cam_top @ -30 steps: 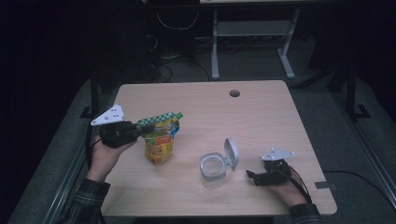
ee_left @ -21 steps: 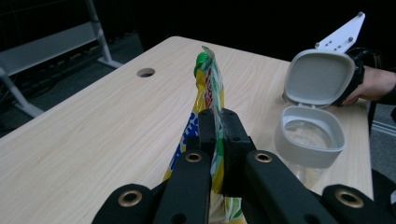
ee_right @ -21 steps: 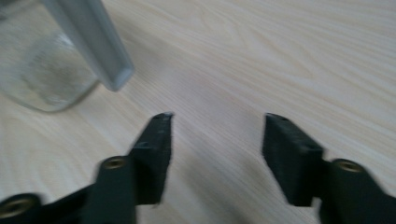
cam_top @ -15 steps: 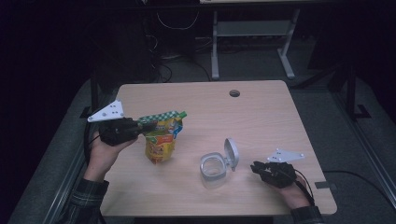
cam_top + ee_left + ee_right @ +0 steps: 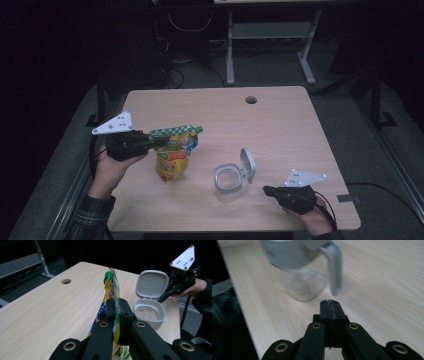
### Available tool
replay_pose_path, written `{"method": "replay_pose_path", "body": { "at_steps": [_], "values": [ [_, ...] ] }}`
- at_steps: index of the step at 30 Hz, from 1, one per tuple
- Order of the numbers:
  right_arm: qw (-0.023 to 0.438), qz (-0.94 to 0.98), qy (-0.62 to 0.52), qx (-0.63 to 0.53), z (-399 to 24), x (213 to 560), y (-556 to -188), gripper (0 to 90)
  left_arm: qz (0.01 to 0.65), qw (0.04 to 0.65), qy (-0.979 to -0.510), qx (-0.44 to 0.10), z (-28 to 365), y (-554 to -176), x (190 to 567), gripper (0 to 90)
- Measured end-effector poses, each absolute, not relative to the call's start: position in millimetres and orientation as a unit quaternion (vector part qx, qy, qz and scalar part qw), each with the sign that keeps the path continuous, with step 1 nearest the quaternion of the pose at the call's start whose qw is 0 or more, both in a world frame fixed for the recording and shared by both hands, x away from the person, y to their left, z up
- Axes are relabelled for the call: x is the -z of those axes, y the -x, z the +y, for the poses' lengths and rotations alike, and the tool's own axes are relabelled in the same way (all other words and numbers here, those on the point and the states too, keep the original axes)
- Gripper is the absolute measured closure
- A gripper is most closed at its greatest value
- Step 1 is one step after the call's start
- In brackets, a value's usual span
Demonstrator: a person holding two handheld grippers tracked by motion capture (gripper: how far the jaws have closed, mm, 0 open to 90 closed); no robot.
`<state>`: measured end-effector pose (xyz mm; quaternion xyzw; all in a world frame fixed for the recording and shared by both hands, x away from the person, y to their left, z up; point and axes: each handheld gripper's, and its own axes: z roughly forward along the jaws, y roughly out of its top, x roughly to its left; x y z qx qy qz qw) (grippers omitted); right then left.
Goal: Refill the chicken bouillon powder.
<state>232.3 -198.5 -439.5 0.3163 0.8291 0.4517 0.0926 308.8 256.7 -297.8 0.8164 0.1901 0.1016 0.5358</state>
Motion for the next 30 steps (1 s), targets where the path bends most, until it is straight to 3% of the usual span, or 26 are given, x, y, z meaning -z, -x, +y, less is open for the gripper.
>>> {"method": "replay_pose_path", "body": {
  "at_steps": [8,30],
  "values": [
    [0.078,0.832,-0.274,-0.476,-177.5,423.3,-222.3,89.7,0.186,0.538,-0.817,-0.09,254.0,-302.8,294.0,89.9],
    [0.093,0.83,-0.233,-0.498,-114.6,385.3,-217.7,89.8,0.17,0.551,-0.813,-0.077,259.1,-291.6,279.5,89.9]
  ]
}}
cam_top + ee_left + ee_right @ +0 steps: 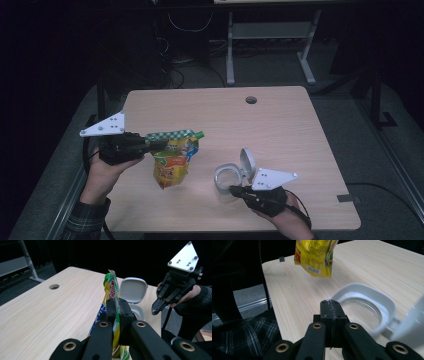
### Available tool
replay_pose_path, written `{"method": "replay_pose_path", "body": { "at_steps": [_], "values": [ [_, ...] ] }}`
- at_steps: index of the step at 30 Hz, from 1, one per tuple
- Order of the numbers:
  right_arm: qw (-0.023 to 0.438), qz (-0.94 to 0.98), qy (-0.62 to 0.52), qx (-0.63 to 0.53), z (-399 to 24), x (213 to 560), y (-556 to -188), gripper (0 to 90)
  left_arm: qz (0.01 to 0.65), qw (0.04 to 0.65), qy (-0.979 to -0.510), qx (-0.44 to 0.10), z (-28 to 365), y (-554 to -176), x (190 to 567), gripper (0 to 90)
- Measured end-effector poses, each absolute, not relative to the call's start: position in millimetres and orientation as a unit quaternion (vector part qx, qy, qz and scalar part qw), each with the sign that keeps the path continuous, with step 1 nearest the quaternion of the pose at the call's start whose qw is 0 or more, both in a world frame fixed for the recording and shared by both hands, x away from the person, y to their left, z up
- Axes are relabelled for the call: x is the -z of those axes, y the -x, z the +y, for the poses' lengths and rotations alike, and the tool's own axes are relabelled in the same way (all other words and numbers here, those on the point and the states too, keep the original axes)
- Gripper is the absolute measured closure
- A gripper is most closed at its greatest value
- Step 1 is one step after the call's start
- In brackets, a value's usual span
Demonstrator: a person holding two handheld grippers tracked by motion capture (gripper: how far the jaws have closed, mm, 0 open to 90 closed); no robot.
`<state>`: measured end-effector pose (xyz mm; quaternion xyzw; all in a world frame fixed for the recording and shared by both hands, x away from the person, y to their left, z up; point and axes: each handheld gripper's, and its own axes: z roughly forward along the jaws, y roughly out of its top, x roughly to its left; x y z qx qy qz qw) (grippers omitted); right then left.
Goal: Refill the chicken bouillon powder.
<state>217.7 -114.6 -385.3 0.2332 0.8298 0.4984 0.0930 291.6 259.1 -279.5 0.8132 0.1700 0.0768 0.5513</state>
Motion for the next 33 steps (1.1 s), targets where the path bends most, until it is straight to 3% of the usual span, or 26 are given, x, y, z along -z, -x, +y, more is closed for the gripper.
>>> {"method": "replay_pose_path", "body": {
  "at_steps": [16,33],
  "values": [
    [0.095,0.828,-0.237,-0.5,-68.9,370.8,-228.5,89.8,0.163,0.558,-0.811,-0.068,261.7,-288.2,274.9,89.9],
    [0.134,0.82,-0.257,-0.494,-28.8,362.7,-250.3,89.7,0.144,0.572,-0.805,-0.057,263.7,-284.2,259.1,89.9]
  ]
}}
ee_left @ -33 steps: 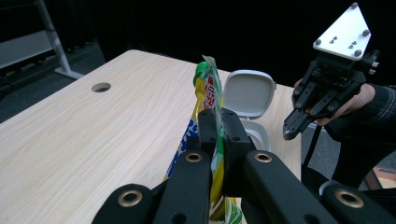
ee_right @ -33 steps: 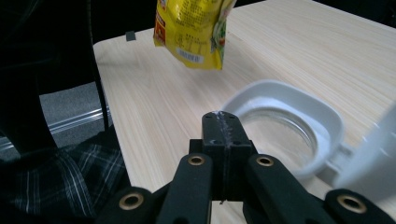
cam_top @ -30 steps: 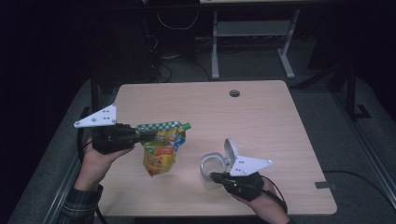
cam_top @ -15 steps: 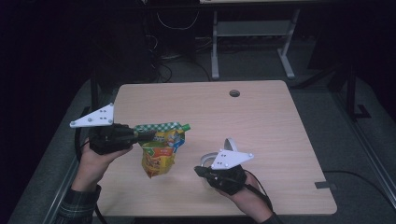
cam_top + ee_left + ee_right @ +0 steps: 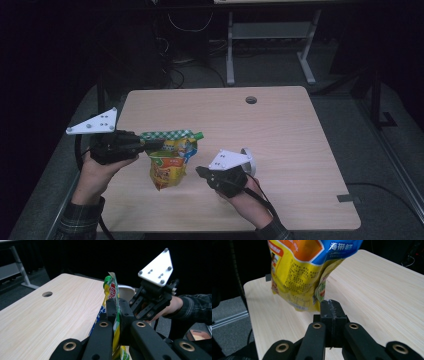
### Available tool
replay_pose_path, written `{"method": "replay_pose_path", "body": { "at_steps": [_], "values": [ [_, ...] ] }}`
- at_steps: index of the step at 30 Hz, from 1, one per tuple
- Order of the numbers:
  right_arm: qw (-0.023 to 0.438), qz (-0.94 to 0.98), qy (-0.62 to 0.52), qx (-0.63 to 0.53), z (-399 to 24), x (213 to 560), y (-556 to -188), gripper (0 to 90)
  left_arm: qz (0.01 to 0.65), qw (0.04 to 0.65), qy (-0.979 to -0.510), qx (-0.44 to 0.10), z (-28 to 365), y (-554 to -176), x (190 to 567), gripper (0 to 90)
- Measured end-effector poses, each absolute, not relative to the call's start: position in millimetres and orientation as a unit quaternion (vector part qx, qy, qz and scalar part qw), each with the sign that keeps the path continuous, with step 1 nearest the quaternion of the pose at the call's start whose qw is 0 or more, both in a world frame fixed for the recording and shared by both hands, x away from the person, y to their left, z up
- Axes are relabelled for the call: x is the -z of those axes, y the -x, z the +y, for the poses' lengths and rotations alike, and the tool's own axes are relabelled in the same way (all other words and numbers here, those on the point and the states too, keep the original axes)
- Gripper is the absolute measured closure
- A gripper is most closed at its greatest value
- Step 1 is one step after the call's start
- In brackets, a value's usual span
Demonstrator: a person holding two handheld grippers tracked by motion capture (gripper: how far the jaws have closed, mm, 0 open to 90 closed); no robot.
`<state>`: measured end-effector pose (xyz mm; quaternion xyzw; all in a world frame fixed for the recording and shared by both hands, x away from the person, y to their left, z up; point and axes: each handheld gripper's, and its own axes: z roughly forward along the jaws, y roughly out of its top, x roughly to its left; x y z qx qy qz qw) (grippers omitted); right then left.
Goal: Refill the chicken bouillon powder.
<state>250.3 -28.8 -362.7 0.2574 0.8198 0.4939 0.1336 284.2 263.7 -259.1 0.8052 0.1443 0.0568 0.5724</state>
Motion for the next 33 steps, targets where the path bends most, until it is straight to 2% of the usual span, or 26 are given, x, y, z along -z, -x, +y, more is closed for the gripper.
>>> {"method": "replay_pose_path", "body": {
  "at_steps": [14,33],
  "values": [
    [0.151,0.804,-0.278,-0.504,-11.2,361.5,-263.2,89.7,0.123,0.587,-0.8,-0.03,252.8,-283.3,241.7,89.9],
    [0.16,0.795,-0.258,-0.525,0.0,373.9,-256.3,89.7,0.128,0.592,-0.796,-0.018,229.0,-286.9,233.0,89.8]
  ]
}}
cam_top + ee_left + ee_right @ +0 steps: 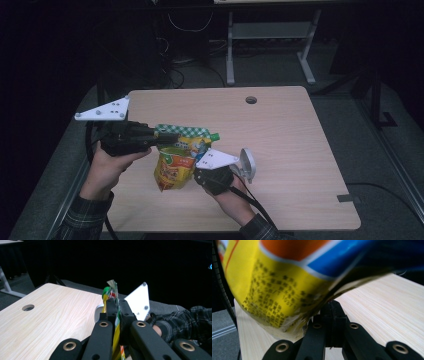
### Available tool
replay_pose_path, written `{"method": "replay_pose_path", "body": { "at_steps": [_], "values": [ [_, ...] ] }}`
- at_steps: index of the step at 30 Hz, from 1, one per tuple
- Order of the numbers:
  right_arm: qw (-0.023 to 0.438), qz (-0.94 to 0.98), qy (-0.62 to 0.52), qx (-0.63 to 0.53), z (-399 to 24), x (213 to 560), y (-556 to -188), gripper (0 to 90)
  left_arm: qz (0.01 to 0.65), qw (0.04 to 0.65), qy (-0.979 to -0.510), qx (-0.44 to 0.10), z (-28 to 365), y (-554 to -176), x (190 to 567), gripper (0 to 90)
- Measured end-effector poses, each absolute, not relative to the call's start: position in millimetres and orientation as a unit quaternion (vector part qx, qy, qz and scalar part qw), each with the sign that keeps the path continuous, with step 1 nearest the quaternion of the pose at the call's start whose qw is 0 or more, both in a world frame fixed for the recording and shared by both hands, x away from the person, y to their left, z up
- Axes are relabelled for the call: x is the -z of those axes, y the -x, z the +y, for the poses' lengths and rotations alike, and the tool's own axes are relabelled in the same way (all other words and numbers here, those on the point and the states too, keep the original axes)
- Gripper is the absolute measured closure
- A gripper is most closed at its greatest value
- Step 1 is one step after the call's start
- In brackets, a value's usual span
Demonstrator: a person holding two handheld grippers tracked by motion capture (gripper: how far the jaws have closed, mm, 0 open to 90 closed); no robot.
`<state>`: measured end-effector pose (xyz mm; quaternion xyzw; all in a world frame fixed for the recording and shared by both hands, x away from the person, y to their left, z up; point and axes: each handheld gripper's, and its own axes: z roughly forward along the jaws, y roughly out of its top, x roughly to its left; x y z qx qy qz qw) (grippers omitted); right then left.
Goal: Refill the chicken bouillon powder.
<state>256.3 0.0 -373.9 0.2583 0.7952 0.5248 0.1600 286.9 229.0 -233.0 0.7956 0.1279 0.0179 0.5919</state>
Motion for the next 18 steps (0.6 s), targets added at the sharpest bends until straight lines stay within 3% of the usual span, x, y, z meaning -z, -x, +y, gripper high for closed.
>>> {"method": "replay_pose_path", "body": {
  "at_steps": [18],
  "values": [
    [0.155,0.776,-0.247,-0.56,9.2,391.0,-246.2,89.7,0.131,0.573,-0.809,-0.016,200.6,-298.4,235.2,89.8]
  ]
}}
